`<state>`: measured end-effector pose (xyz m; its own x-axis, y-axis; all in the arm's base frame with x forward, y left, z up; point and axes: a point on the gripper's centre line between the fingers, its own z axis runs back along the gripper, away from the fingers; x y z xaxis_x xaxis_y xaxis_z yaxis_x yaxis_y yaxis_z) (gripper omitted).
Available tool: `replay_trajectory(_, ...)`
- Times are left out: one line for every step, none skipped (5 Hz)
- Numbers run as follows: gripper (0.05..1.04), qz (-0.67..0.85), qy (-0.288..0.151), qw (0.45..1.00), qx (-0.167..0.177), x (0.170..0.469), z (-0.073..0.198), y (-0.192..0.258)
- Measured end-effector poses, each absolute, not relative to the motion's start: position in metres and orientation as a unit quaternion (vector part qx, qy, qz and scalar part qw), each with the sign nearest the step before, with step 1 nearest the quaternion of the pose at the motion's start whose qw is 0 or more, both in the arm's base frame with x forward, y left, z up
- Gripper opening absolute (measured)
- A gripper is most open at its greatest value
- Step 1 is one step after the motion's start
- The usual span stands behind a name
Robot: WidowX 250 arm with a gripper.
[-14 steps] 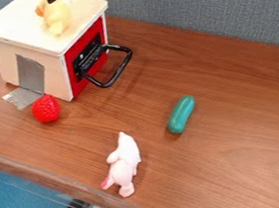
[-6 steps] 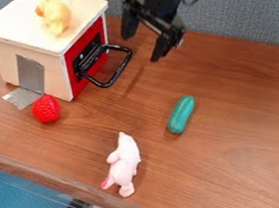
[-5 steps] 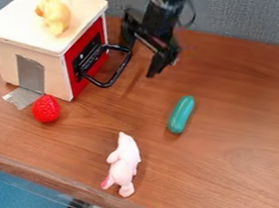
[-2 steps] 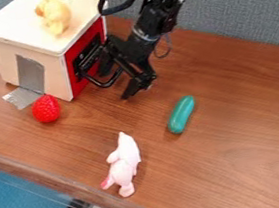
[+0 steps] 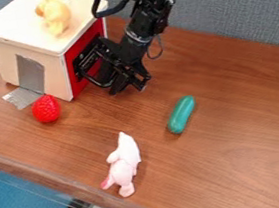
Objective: Open the drawer
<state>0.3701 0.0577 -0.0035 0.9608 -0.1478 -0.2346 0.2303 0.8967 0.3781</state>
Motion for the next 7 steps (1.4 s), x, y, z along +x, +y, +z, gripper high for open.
replay_trajectory(0.215,-0.084,0.099,0.973,0.192,0.369,-0.004,0.051)
replay_trajectory(0.195,-0.081,0.099,0.976,0.177,0.369,-0.005,0.042)
replay_trajectory(0.193,-0.097,0.098,0.976,0.168,0.37,-0.004,0.016)
replay_trajectory(0.193,-0.11,0.095,0.975,0.167,0.37,-0.002,0.001)
replay_trajectory(0.193,-0.113,0.092,0.976,0.164,0.37,0.0,-0.01)
replay_trajectory(0.193,-0.116,0.087,0.978,0.152,0.373,0.004,-0.027)
replay_trajectory(0.193,-0.114,0.085,0.98,0.142,0.375,0.007,-0.035)
